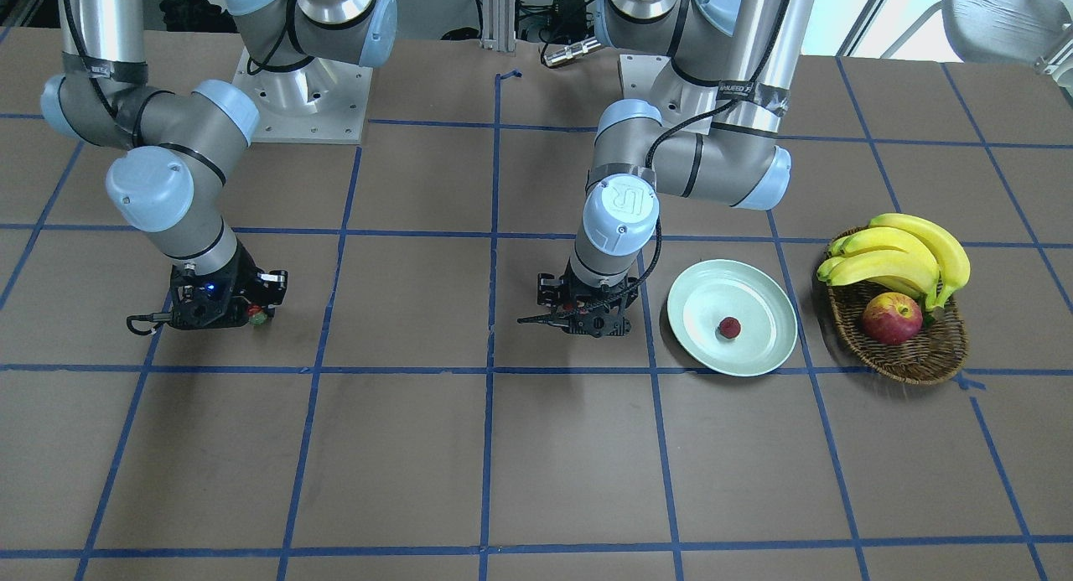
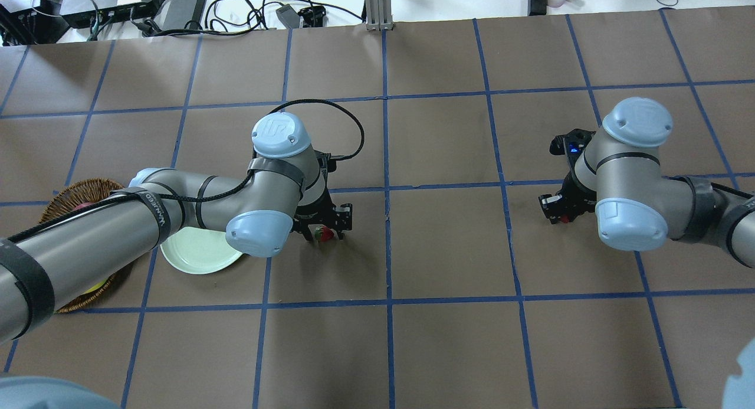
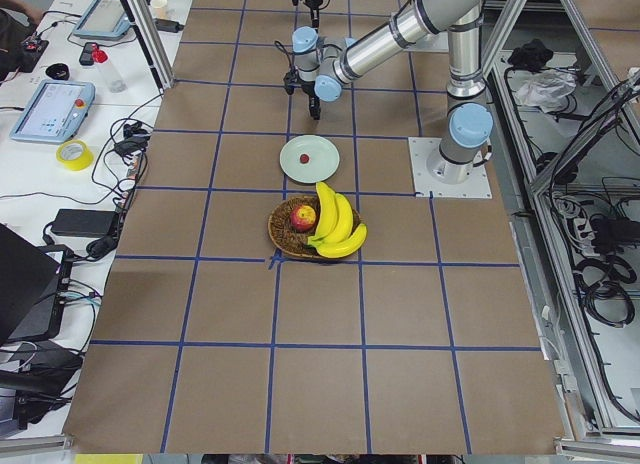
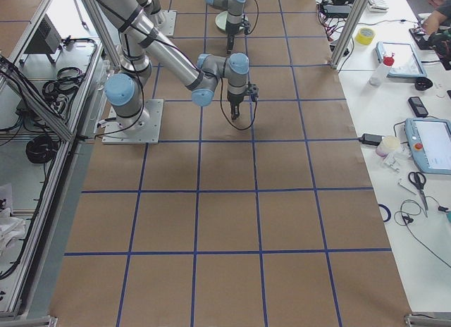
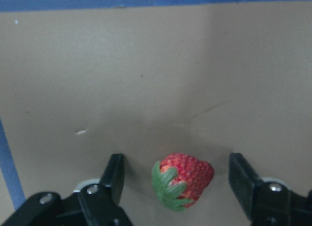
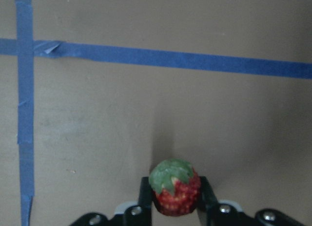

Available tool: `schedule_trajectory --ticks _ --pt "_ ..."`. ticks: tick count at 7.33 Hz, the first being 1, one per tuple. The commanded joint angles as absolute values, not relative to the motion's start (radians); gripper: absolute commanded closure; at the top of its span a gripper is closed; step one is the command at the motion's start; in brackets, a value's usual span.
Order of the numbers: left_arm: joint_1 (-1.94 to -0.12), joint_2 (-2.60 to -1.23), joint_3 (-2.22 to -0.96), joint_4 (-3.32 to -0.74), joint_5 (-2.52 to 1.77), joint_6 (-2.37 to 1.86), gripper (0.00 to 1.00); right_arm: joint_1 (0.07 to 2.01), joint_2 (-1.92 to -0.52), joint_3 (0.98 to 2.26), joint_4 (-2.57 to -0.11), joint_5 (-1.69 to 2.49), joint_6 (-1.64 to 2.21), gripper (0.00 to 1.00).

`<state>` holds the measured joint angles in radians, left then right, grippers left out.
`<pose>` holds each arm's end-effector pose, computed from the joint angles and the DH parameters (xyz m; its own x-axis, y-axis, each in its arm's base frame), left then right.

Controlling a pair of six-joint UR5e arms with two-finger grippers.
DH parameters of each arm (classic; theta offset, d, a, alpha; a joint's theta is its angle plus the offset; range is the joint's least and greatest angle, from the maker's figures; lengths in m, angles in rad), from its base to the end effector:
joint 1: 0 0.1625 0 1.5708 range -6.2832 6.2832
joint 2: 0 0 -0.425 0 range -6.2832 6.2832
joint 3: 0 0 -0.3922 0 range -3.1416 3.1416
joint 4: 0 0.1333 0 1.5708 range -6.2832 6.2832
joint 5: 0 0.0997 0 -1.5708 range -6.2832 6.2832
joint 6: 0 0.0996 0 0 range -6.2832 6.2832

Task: Collect all strawberries into plate
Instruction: 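Grasp the centre strawberry with the left gripper while the right grasps the last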

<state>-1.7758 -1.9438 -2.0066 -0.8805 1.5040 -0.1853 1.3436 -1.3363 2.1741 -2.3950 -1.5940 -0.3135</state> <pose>-0.2414 -0.4737 0.1641 -0.9990 0.0129 0.0434 0.0184 0.9915 0.1284 0.0241 -0.4772 0.1835 -0.9961 -0.0865 0.0179 -0.0862 0.9961 0.0201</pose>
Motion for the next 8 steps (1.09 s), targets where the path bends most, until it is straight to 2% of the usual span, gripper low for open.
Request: schedule_trajectory --ticks 1,3,4,5,8 --pt "-1.775 -1.944 -2.005 -0.882 1.5 -0.186 0.48 1.344 -1.347 2.132 -2.35 -1.605 -0.313 0.93" --pt "-1.776 -1.941 -2.005 -0.882 1.5 -0.184 0.71 1.344 -1.391 2.06 -2.191 -1.605 -0.313 0.93" --pt "-1.775 -1.924 -2.002 -0.881 1.502 -0.184 0.88 1.347 -1.399 2.039 -2.143 -1.605 -0.302 0.93" --pt "-1.764 -1.907 -1.997 -0.881 1.515 -0.161 0.92 1.348 -1.401 2.034 -2.138 -1.615 -0.293 0.94" --pt "-1.562 -1.812 -1.99 -0.957 1.522 0.016 0.92 1.383 -1.405 2.029 -2.138 -1.638 -0.244 0.93"
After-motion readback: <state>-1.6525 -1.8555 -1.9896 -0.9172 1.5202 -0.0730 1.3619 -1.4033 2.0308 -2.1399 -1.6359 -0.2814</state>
